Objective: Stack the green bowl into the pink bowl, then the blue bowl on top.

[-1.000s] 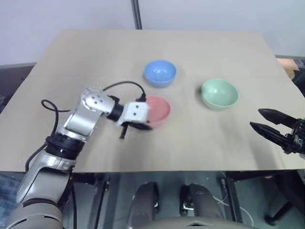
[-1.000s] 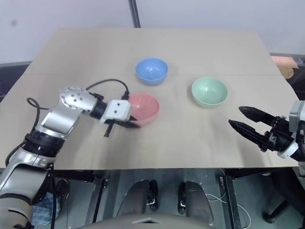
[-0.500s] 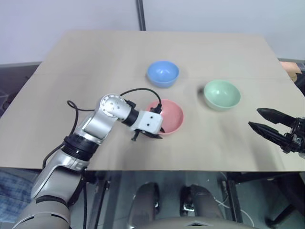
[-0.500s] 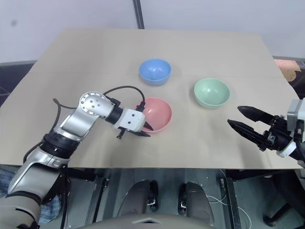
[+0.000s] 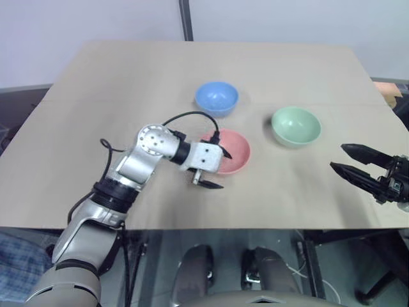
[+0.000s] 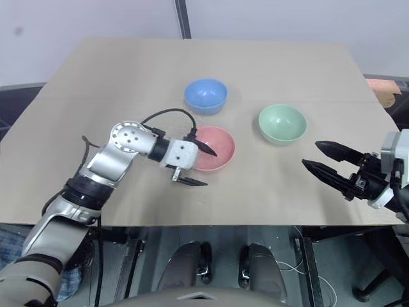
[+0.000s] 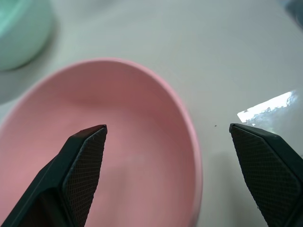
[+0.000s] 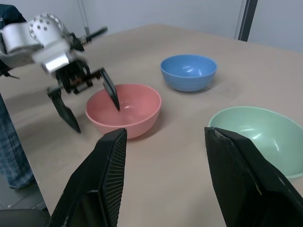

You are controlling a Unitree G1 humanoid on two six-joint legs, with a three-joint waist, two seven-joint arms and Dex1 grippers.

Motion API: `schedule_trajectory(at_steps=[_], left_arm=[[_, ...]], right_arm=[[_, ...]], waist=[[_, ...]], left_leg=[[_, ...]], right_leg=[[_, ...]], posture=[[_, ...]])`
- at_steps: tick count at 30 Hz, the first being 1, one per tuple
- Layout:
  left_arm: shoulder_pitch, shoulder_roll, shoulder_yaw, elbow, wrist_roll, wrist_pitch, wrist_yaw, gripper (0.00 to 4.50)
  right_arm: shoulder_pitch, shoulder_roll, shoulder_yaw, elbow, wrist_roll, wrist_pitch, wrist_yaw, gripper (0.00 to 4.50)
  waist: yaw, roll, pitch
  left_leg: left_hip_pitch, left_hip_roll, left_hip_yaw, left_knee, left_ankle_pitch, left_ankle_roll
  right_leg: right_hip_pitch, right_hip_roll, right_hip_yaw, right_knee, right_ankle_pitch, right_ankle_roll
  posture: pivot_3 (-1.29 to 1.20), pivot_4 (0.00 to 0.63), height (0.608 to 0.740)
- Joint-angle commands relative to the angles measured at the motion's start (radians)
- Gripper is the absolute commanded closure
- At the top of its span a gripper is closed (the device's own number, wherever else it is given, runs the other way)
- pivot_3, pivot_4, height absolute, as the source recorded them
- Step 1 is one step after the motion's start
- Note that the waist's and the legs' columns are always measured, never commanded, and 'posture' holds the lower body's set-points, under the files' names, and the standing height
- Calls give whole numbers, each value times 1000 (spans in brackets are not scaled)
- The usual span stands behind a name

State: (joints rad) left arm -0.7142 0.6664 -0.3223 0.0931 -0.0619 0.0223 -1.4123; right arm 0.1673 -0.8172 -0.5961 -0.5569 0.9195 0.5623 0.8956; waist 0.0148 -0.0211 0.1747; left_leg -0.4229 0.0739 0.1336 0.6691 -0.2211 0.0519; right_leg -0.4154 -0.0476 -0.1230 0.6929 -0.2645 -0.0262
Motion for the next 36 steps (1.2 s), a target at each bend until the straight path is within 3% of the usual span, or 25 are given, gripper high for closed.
schedule_trajectory(at_steps=[1,9,13,17,26,32,36], left_arm=[[13,38,85,-64,-93,69,-7,101],[107,104,316,-181,-375,373,46,101],[207,147,475,-191,-493,489,89,101],[315,206,640,-152,-591,541,80,101],[413,244,728,-185,-667,568,86,101],[443,249,749,-197,-680,568,108,101],[472,254,758,-210,-685,563,112,101]], right_arm=[[-24,-16,1,3,2,-12,11,1601],[-74,-28,60,29,-42,-9,3,1601],[-139,-60,163,73,-139,19,-57,1601],[-321,-72,344,180,-272,45,-106,1601],[-704,13,717,438,-570,39,-108,1601],[-843,51,919,614,-790,41,-88,1601],[-893,85,970,691,-866,51,-83,1601]], waist=[[0,0,0],[-3,0,0],[-5,0,0],[-13,0,1],[-7,1,2],[-7,1,2],[-10,1,2]], left_leg=[[0,0,0,0,0,0],[0,0,0,0,0,0],[1,0,1,0,0,0],[2,1,1,-1,0,0],[-4,0,1,-1,0,-1],[-9,0,3,-1,3,-5],[-9,0,3,-1,3,-5]], right_leg=[[0,0,0,0,0,0],[0,0,0,0,0,0],[0,0,1,0,0,0],[0,0,1,0,0,0],[-6,-2,0,0,0,0],[-10,-2,0,0,0,0],[-11,-2,1,1,0,0]], posture=[[0,150,740],[0,150,740],[0,150,740],[0,150,740],[0,150,740],[0,150,740],[0,150,740]])
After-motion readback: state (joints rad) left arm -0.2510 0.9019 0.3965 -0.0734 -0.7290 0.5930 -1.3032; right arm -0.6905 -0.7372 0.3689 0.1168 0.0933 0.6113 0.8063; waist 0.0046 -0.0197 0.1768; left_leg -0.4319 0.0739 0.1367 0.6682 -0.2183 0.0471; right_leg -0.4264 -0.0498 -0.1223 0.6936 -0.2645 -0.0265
